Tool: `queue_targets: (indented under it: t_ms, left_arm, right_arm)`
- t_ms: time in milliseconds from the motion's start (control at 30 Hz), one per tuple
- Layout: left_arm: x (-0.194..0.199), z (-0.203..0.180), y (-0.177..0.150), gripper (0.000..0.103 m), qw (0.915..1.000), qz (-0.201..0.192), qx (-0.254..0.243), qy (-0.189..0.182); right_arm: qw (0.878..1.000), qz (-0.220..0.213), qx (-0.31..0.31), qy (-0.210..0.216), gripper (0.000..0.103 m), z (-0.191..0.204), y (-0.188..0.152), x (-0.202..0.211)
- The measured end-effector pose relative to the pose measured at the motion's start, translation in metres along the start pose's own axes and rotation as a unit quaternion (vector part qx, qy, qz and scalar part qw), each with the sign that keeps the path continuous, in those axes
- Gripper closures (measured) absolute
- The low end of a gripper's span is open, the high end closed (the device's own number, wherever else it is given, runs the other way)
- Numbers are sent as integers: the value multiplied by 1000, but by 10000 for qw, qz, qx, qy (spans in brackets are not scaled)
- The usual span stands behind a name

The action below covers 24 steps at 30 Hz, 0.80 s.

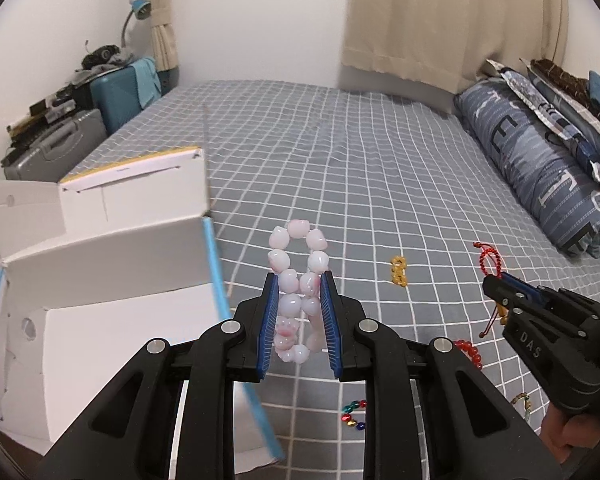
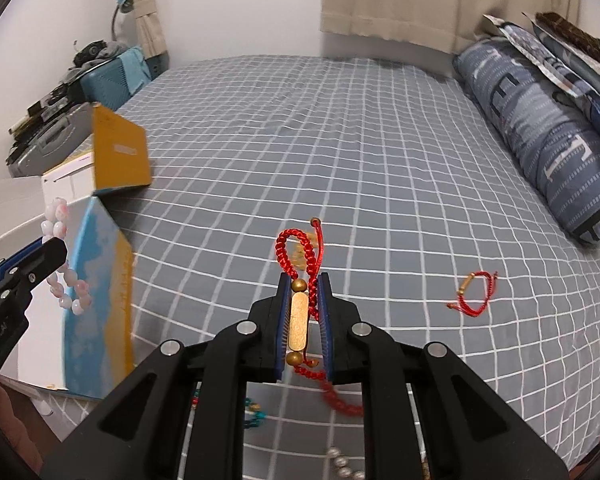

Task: Organize jewelry
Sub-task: 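Carry both held bracelets over the white cardboard box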

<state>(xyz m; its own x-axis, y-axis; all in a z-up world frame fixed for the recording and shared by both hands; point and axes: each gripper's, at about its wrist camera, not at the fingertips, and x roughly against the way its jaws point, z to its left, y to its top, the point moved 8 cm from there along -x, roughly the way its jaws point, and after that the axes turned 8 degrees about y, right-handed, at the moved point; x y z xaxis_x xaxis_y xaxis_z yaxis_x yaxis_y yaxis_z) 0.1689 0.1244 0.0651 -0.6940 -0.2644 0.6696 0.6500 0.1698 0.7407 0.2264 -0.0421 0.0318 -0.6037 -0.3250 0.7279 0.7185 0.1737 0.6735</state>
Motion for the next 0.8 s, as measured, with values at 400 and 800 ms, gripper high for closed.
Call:
queue_targets:
  t_ms: [400,800]
  left_arm:
    - [30,81,-5,82,9985,-75,344,429]
    - [38,179,-32,82,9926,88,775,931]
  right_arm:
    - [9983,-133,406,400,90,96,8,16]
    - [9922,-50,873,893,90,208,-2,12]
